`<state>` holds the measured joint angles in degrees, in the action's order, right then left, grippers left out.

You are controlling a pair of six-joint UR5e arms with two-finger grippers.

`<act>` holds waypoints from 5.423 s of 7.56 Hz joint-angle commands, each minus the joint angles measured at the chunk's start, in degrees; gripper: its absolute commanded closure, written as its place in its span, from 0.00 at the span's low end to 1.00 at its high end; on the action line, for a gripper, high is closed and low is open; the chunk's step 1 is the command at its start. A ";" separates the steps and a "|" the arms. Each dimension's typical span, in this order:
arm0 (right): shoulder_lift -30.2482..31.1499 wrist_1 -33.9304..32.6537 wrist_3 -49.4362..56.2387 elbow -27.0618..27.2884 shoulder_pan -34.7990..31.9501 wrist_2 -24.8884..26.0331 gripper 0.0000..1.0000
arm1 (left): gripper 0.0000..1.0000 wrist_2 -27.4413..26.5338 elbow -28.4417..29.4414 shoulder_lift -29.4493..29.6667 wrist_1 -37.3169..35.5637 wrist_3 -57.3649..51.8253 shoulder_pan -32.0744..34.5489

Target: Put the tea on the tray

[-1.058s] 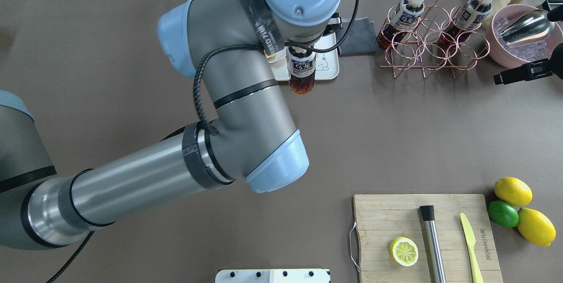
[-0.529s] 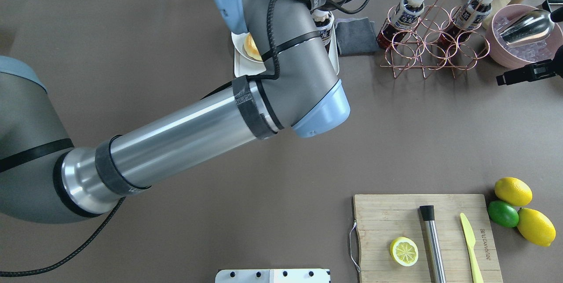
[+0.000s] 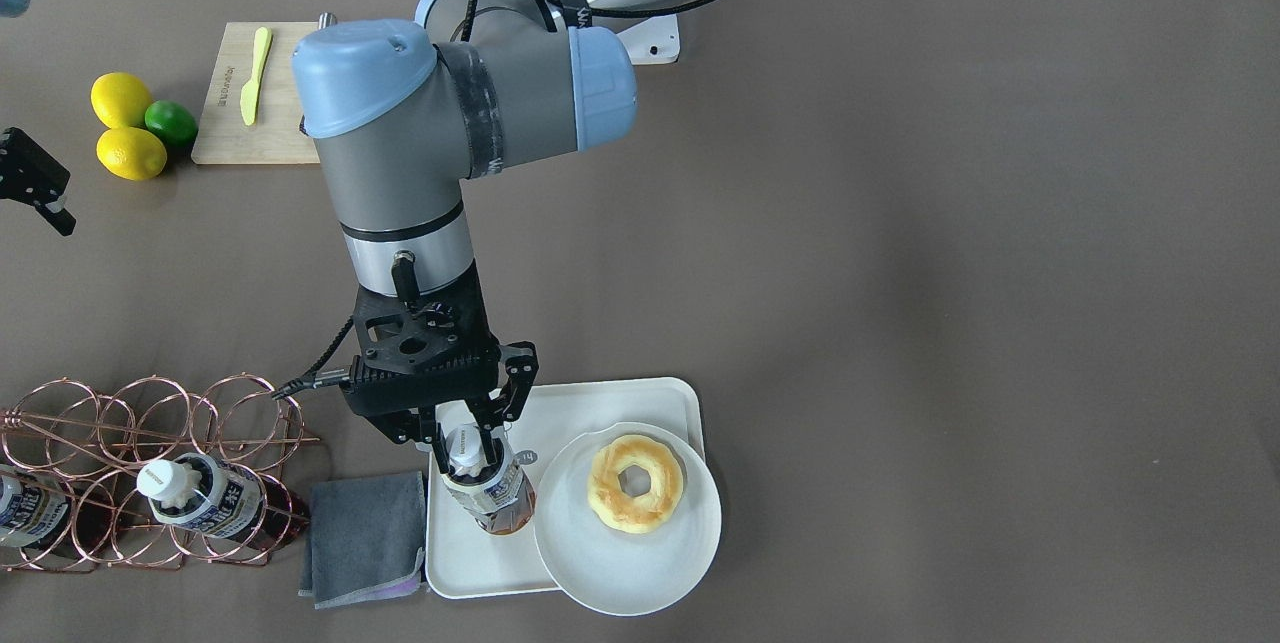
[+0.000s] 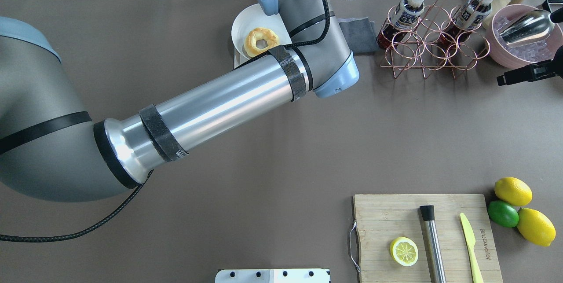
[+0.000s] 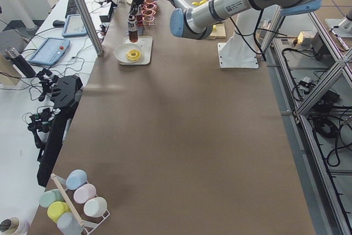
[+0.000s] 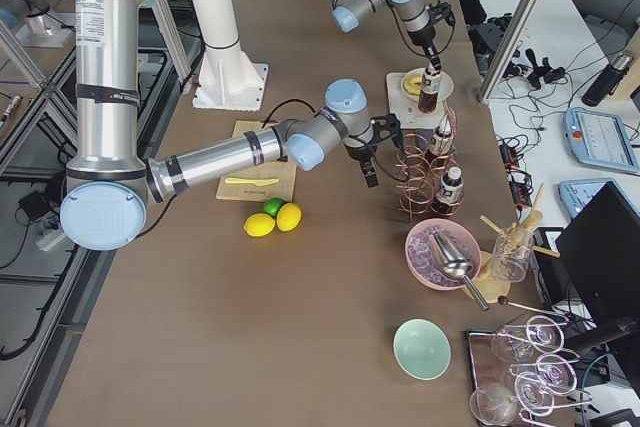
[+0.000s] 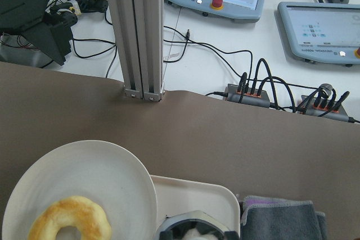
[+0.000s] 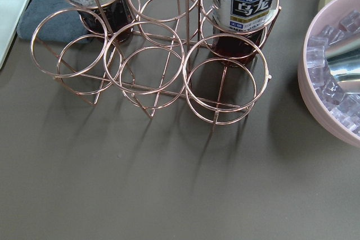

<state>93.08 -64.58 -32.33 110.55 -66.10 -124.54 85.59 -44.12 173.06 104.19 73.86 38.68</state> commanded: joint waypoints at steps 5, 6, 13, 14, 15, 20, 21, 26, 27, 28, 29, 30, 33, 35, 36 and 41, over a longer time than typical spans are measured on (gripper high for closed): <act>-0.45 0.51 -0.19 -1.21 0.01 0.00 0.00 | 1.00 -2.63 0.35 0.17 0.84 0.50 -2.82; -0.36 0.51 -0.11 -1.21 0.01 0.00 0.00 | 1.00 -2.54 0.26 0.17 2.49 0.41 -2.73; -0.54 -0.19 -0.11 -1.30 -0.16 -0.79 0.00 | 0.13 3.95 -6.82 -1.40 1.72 -1.77 0.69; -0.28 -0.19 0.33 -2.95 -1.12 -1.66 0.00 | 0.03 6.58 -15.12 -6.37 -2.72 -2.83 1.22; -0.10 -0.37 1.12 -4.80 -3.40 -3.58 0.00 | 0.03 10.00 -25.82 -12.42 -8.25 -6.58 2.09; 0.95 -26.43 28.55 -5.16 -17.19 -6.78 0.00 | 0.03 26.73 -59.88 -52.13 -13.57 -29.41 11.92; 1.31 -32.13 33.68 -5.08 -18.09 -3.81 0.00 | 0.03 28.12 -60.72 -59.17 -13.58 -36.52 14.12; 2.46 -35.26 36.81 -8.84 -18.01 -2.96 0.00 | 0.03 41.76 -56.07 -83.56 -13.24 -62.02 34.67; 2.10 -35.26 36.81 -9.99 -18.01 -4.47 0.00 | 0.03 41.76 -55.73 -85.24 -13.14 -65.99 37.75; 2.01 -35.18 36.89 -9.91 -18.01 -4.66 0.00 | 0.03 41.76 -55.55 -87.69 -13.14 -68.47 40.31; 2.01 -35.09 36.90 -9.39 -18.01 -5.35 0.00 | 0.03 41.85 -55.20 -89.81 -13.14 -73.28 43.38; 1.66 -35.17 36.90 -9.56 -18.01 -5.36 0.00 | 0.03 44.02 -53.46 -90.61 -13.22 -80.03 46.45; 1.40 -35.09 36.98 -9.48 -18.01 -4.84 0.00 | 0.03 47.83 -50.36 -90.09 -13.84 -81.15 48.59; 1.31 -35.09 36.90 -9.39 -18.01 -4.83 0.00 | 0.03 47.82 -50.28 -89.30 -13.84 -80.80 48.60; 1.22 -35.09 36.98 -9.39 -18.01 -4.92 0.00 | 0.03 47.74 -50.10 -89.21 -14.19 -80.80 48.68; 1.05 -35.09 36.98 -9.56 -18.10 -5.01 0.00 | 0.03 47.83 -50.45 -89.74 -13.93 -81.15 48.77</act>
<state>94.09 -99.65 4.66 101.03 -84.20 -129.57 133.37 -94.53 83.39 90.26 -7.16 87.53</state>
